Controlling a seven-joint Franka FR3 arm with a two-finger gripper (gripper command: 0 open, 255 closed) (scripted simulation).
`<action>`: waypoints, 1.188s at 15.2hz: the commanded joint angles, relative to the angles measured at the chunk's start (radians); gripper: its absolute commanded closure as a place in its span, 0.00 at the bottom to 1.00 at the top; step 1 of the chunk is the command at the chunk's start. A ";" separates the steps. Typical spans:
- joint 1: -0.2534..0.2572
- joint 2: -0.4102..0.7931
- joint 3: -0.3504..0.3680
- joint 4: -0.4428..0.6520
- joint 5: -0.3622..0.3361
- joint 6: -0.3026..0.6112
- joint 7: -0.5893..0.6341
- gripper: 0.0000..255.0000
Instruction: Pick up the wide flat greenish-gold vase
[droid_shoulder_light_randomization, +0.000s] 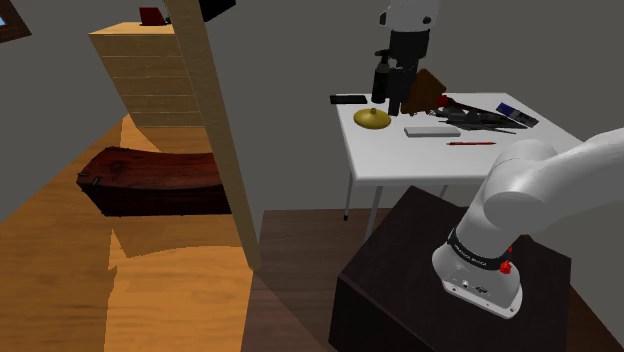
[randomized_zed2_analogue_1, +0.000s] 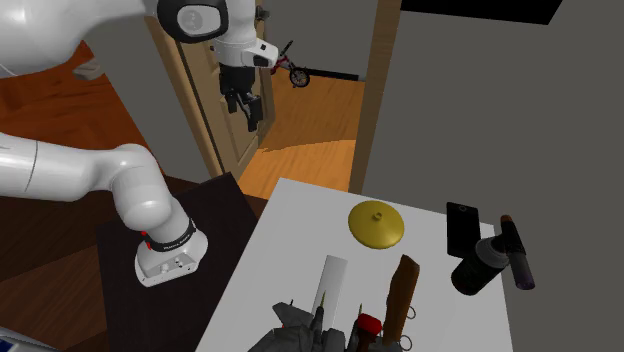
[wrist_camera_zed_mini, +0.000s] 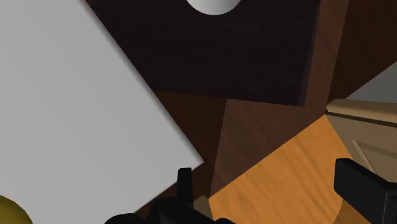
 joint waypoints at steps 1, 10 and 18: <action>0.000 0.000 0.000 0.000 0.000 0.000 0.000 0.00; -0.049 0.188 -0.161 0.022 -0.120 0.180 -0.204 0.00; -0.072 0.425 -0.294 0.129 -0.157 0.331 -0.382 0.00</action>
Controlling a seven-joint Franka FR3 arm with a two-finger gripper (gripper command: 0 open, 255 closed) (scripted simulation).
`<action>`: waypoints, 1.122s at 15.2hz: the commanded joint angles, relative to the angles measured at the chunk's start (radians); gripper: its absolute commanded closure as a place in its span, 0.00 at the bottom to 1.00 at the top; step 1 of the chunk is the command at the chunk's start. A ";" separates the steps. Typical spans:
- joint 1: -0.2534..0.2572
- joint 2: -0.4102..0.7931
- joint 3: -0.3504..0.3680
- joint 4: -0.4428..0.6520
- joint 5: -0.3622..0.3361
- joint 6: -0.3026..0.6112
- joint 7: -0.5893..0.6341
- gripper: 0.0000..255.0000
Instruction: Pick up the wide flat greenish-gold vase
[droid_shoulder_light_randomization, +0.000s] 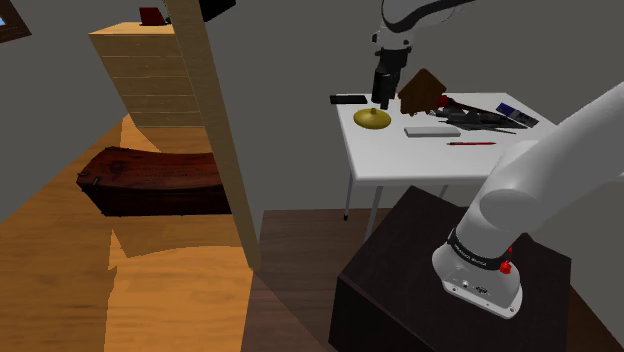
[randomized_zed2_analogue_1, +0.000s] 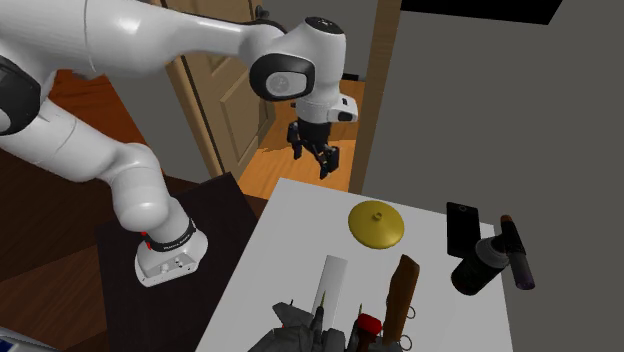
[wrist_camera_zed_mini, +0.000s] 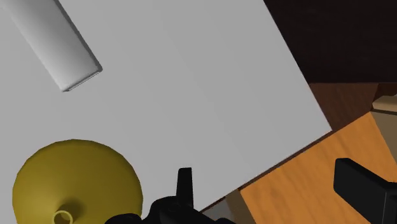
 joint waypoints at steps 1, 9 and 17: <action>-0.004 0.062 -0.030 0.037 0.001 0.031 -0.046 0.00; -0.028 0.352 -0.132 0.235 0.073 0.131 -0.245 0.00; -0.087 0.599 -0.159 0.424 0.182 0.180 -0.397 0.00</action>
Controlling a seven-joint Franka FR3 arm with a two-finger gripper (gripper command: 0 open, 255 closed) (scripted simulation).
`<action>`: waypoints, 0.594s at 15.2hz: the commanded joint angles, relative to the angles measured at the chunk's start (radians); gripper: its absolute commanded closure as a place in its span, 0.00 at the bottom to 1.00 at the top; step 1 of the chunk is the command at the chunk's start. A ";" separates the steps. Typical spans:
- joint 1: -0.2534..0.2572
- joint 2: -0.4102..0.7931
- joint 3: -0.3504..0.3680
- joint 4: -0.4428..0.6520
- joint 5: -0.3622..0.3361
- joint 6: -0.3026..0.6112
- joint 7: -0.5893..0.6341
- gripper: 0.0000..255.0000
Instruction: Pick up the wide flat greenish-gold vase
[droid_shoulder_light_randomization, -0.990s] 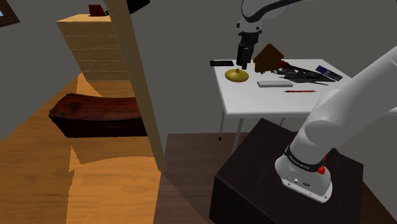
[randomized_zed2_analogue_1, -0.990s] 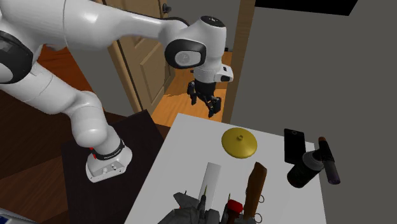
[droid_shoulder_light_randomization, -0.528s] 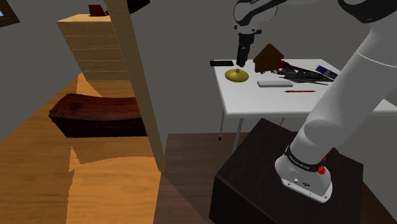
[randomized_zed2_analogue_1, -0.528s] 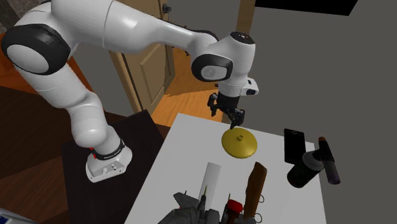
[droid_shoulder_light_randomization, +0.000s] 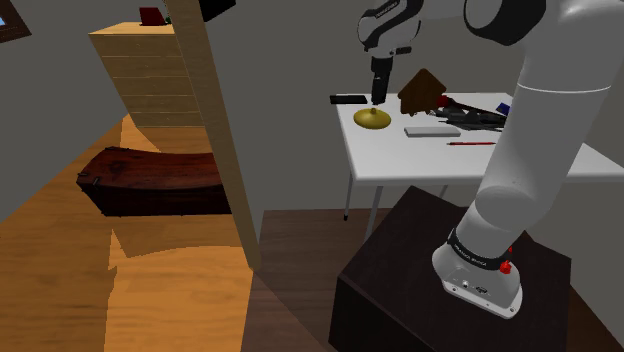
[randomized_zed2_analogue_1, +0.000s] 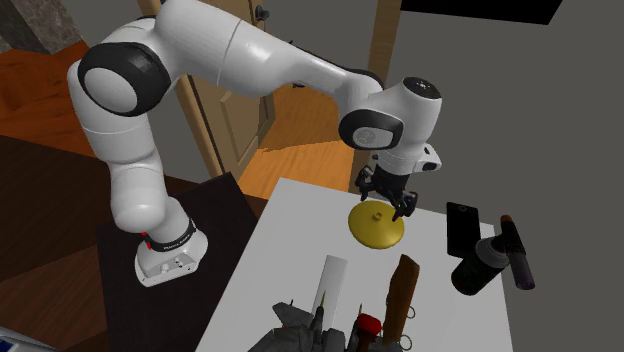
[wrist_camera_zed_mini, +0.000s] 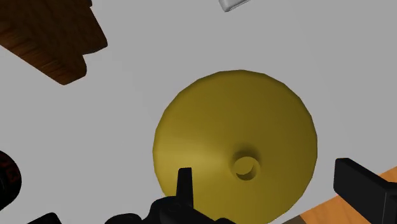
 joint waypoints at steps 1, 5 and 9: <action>-0.005 0.022 0.001 -0.004 0.010 0.025 -0.009 0.00; -0.008 0.043 0.005 -0.032 0.022 0.073 -0.015 0.00; -0.009 0.048 0.005 -0.036 0.024 0.080 -0.016 1.00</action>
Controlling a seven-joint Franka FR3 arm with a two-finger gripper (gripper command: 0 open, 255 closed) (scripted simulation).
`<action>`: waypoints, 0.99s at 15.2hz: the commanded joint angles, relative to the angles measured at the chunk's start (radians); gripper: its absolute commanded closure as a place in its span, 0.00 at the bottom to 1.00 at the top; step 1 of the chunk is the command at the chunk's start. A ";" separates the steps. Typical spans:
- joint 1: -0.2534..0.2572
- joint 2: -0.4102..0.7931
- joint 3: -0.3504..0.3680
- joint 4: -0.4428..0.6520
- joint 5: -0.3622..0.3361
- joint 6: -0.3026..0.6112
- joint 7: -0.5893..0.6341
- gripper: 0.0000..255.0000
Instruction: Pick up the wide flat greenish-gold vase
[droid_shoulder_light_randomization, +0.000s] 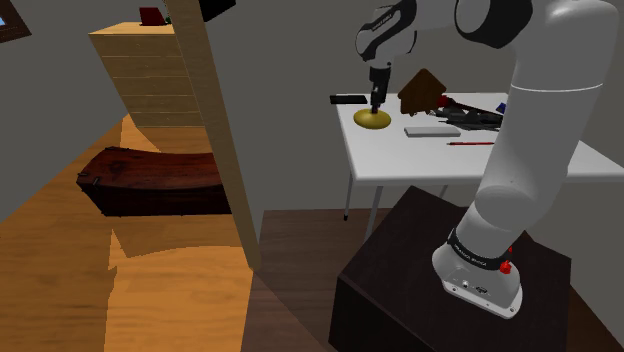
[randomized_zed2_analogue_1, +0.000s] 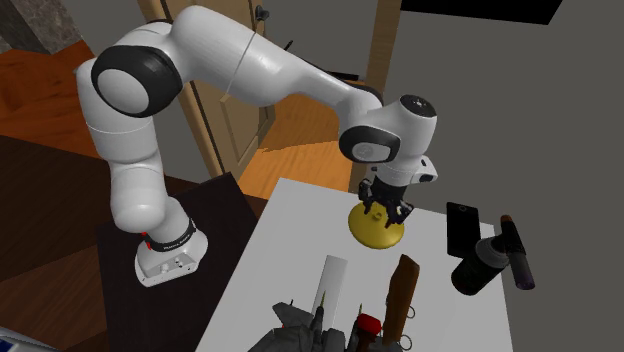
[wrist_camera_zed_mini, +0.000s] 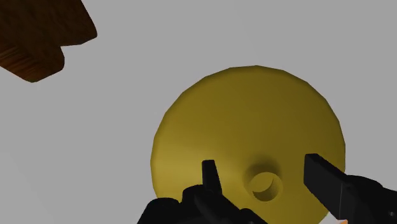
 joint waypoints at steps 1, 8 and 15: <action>0.000 0.001 0.000 0.000 0.001 0.002 0.000 1.00; 0.000 0.001 0.000 0.000 0.001 0.002 0.000 1.00; 0.005 -0.033 -0.005 0.042 -0.017 -0.071 0.009 1.00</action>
